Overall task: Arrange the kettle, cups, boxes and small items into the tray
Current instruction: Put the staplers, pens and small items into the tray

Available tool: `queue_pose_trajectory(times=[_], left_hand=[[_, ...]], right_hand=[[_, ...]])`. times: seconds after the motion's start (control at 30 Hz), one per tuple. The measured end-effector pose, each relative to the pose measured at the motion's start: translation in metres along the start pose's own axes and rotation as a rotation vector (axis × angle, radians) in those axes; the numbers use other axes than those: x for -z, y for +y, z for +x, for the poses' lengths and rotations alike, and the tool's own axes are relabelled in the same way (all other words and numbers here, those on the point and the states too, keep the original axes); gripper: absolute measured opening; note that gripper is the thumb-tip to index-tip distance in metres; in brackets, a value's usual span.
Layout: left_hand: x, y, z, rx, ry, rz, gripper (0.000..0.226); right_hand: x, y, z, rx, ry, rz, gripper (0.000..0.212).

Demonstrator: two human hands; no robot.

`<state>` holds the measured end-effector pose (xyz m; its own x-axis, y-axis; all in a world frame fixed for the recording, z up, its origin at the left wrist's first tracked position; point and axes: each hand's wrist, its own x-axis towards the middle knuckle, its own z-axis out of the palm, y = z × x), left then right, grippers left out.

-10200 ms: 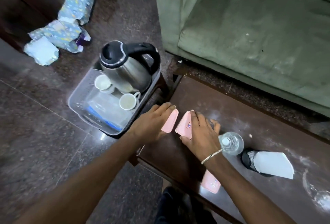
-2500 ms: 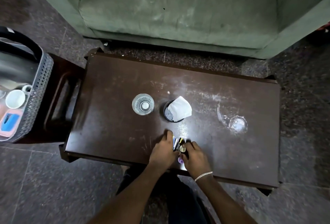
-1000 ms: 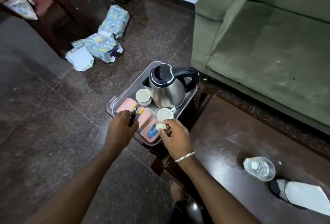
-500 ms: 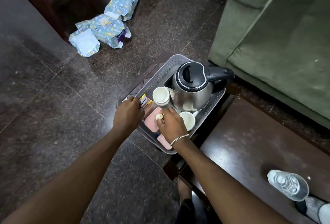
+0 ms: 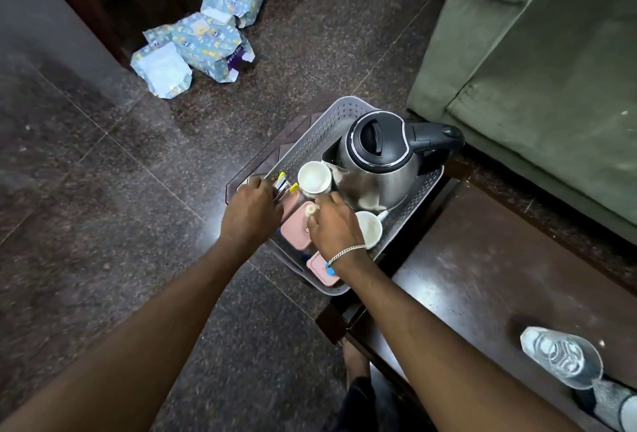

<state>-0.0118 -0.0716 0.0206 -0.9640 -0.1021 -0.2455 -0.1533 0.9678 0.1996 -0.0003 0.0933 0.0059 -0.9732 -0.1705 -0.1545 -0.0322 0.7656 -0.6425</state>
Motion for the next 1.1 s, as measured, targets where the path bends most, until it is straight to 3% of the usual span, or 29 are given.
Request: queue_pose_trajectory(times=[0.17,0.3,0.63,1.1], left_hand=[[0.001,0.001,-0.018,-0.043,0.155,-0.064,0.044],[-0.004,0.017,-0.044,-0.19,0.222,-0.141,0.051],[-0.043,0.128,-0.118,-0.544,0.031,-0.242,0.061],[-0.193,0.314,-0.241,-0.837,-0.387,-0.241,0.065]], right_hand=[[0.01,0.007,-0.016,0.024,0.022,0.035,0.036],[0.028,0.021,-0.043,0.037,0.083,0.075,0.04],[0.081,0.122,-0.16,-0.144,0.149,0.159,0.039],[0.135,0.307,-0.377,-0.542,0.281,0.173,0.039]])
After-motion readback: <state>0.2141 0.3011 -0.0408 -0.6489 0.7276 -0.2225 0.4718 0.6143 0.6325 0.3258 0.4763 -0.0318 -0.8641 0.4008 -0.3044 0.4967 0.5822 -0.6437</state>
